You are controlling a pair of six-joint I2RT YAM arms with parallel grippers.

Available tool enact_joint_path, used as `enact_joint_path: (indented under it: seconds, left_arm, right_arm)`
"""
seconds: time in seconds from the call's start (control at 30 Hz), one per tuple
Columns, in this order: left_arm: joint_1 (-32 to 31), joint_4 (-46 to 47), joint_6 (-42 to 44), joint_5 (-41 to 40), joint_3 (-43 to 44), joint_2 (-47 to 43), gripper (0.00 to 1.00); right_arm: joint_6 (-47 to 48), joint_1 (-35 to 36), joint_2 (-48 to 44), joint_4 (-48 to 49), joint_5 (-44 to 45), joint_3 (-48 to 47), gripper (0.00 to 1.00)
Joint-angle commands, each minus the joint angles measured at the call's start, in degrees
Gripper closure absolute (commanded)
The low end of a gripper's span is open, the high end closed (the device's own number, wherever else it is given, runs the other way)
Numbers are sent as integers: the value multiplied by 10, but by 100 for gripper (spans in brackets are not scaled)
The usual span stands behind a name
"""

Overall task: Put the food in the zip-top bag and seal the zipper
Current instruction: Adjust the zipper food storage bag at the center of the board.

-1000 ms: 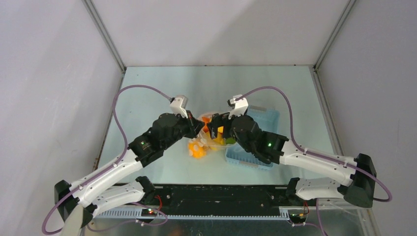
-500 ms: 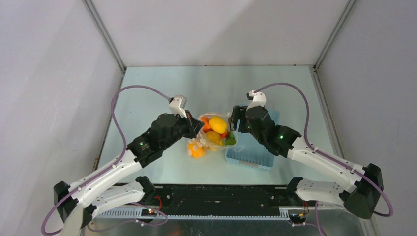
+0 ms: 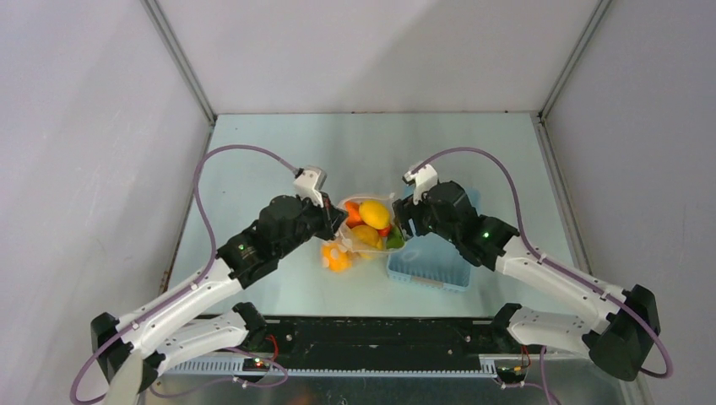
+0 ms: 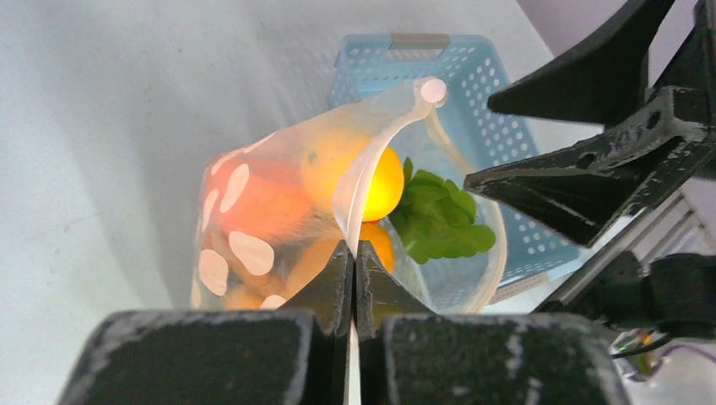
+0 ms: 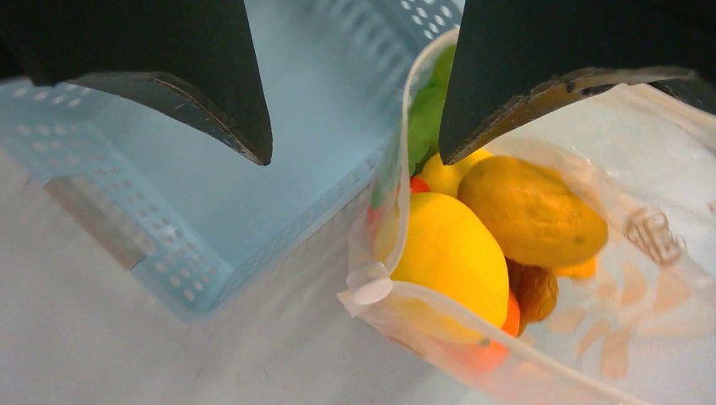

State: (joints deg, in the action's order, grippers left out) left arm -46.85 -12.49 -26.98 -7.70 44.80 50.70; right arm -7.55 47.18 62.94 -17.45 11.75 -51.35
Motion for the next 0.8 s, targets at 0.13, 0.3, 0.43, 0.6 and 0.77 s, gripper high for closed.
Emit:
enact_joint_path:
  seconds: [0.13, 0.3, 0.43, 0.6, 0.77]
  left_arm:
    - [3, 45, 290, 119, -46, -87, 100]
    - [46, 52, 364, 229, -65, -132, 100]
    - [85, 24, 418, 333, -60, -131, 100]
    - [107, -18, 472, 389, -43, -107, 100]
    - [121, -23, 459, 398, -20, -85, 100]
  right_arm:
    - [267, -89, -65, 30, -253, 10, 22]
    - [356, -139, -91, 36, -442, 36, 21]
    - [408, -147, -68, 36, -519, 43, 22]
    - [441, -146, -10, 67, -570, 43, 23]
    - [455, -114, 22, 69, -592, 44, 25]
